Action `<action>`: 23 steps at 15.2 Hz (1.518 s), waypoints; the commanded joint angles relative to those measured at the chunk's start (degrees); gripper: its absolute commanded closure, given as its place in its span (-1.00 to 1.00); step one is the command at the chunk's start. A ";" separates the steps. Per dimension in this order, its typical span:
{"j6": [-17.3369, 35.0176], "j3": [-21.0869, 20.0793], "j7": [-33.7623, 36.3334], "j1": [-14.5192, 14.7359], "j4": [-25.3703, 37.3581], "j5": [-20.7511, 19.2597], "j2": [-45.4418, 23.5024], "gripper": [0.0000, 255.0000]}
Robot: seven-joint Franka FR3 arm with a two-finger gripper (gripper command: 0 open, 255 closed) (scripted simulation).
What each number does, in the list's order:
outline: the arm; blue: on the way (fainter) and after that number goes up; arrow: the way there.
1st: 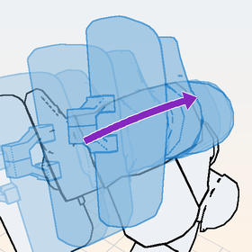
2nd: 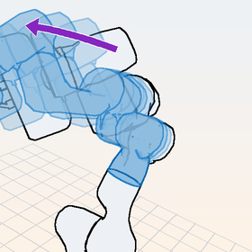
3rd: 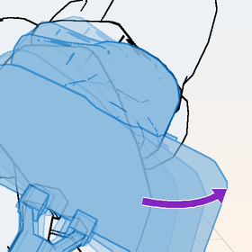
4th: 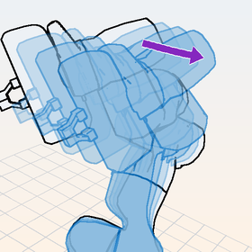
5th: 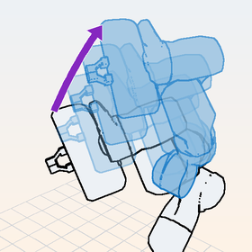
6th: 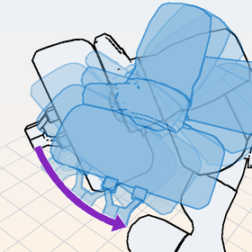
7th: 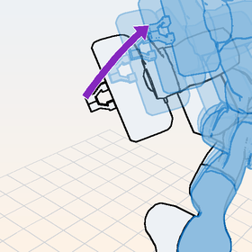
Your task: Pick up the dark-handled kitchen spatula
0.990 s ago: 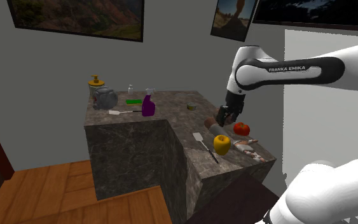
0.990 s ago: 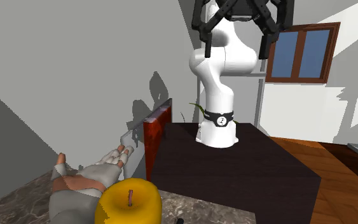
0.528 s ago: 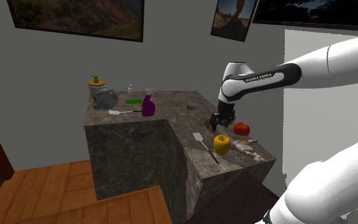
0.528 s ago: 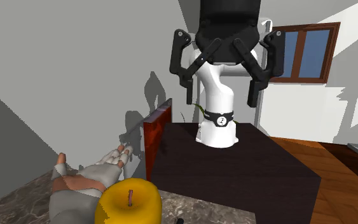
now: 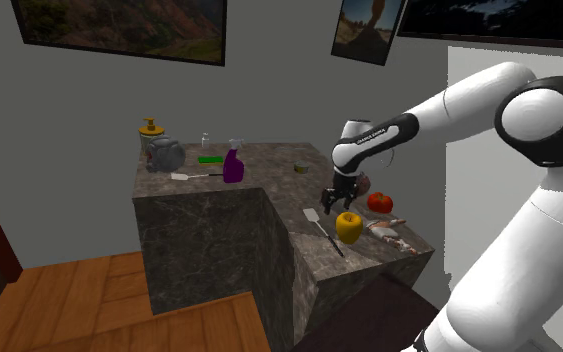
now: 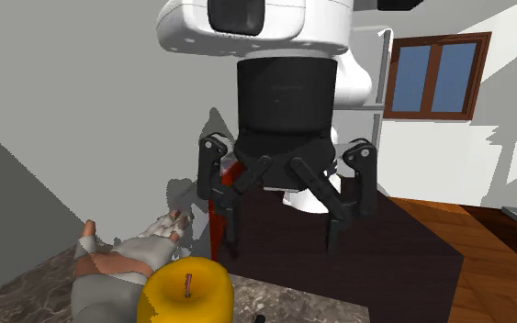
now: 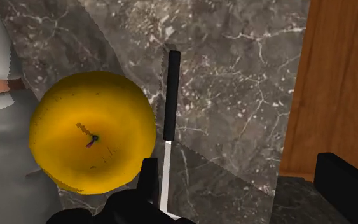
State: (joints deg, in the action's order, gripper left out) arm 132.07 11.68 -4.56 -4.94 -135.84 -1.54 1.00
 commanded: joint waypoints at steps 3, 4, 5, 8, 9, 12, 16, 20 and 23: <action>4.66 0.52 -1.40 -0.86 4.48 3.23 -9.68 -1.00; 5.54 0.55 -1.84 -1.22 5.73 4.09 -11.97 -1.00; 6.34 0.52 -2.28 -1.63 7.05 4.95 -14.25 -1.00; 8.30 0.18 -3.47 -3.09 11.39 7.45 -21.07 -1.00; 8.82 -0.02 -3.80 -3.66 12.97 8.21 -23.32 -1.00; 9.89 -0.70 -4.09 -4.70 14.76 8.96 -26.32 -1.00; 12.19 -1.36 -4.55 -5.21 15.07 9.65 -28.94 -1.00; 13.62 -1.74 -4.87 -5.49 15.37 10.13 -30.69 -1.00; 13.71 -1.76 -4.89 -5.50 15.34 10.15 -30.75 1.00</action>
State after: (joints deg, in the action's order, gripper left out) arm 145.75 9.93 -9.44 -10.43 -120.51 8.60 -29.71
